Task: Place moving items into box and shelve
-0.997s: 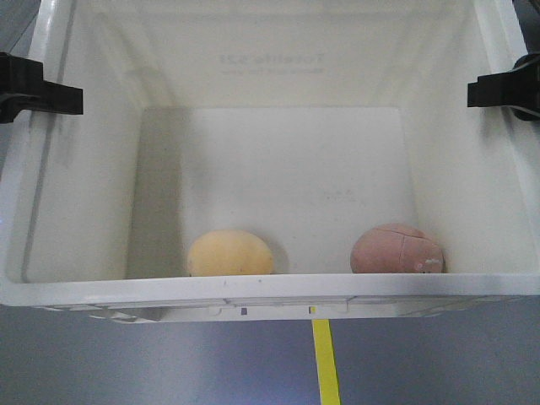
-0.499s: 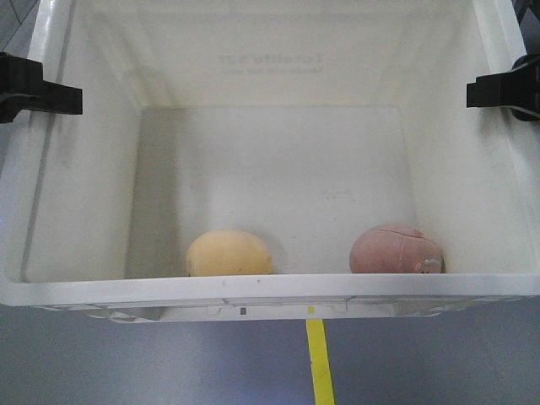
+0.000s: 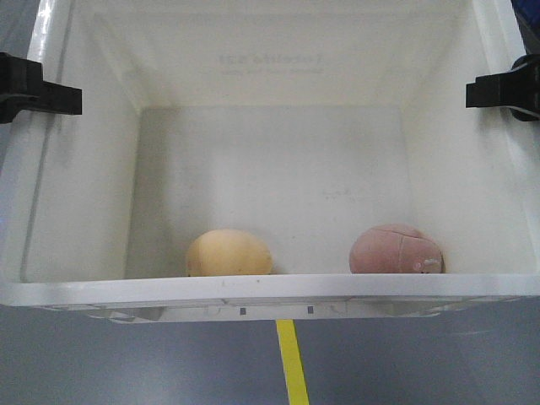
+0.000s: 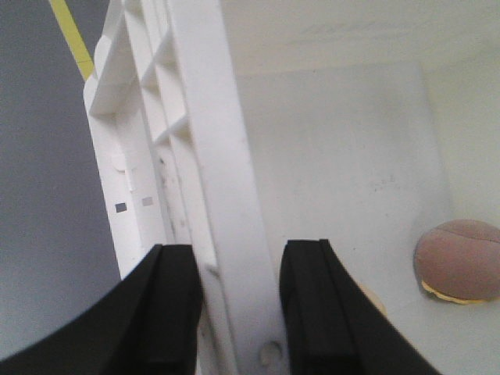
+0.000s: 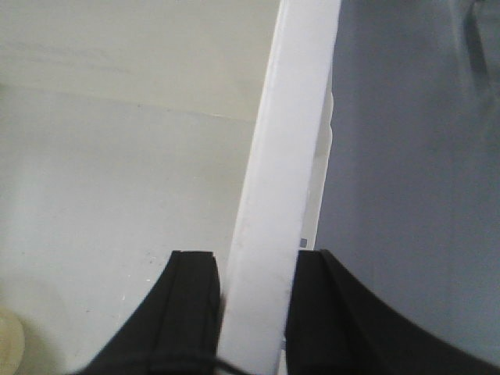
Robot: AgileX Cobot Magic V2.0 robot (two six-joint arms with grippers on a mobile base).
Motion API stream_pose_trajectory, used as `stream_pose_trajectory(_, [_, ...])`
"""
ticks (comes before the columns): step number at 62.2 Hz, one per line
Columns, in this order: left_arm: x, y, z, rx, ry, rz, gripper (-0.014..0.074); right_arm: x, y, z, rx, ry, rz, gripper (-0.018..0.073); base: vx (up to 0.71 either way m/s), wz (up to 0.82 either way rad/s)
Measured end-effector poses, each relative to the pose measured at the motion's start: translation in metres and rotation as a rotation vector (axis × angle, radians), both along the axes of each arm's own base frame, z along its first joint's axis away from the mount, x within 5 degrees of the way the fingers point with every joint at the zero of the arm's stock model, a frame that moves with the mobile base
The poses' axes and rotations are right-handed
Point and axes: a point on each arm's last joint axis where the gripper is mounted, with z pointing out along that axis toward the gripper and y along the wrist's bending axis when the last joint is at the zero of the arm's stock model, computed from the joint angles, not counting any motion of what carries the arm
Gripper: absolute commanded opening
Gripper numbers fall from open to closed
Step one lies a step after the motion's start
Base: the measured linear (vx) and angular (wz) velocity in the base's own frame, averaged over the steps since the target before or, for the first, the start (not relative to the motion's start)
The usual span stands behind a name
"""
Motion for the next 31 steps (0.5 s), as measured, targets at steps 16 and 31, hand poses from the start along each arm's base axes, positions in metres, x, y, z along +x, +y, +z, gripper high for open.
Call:
stream_pose_trajectory(16, [0.0,0.0001,0.0,0.001,0.0,0.0,-0.0006,0.0,0.0,0.0,0.0,0.0,0.0,-0.0006,0.37,-0.38])
stream_pose_trajectory(31, [0.0,0.0001,0.0,0.001,0.0,0.0,-0.0006,0.0,0.0,0.0,0.0,0.0,0.0,-0.0006,0.36,-0.49])
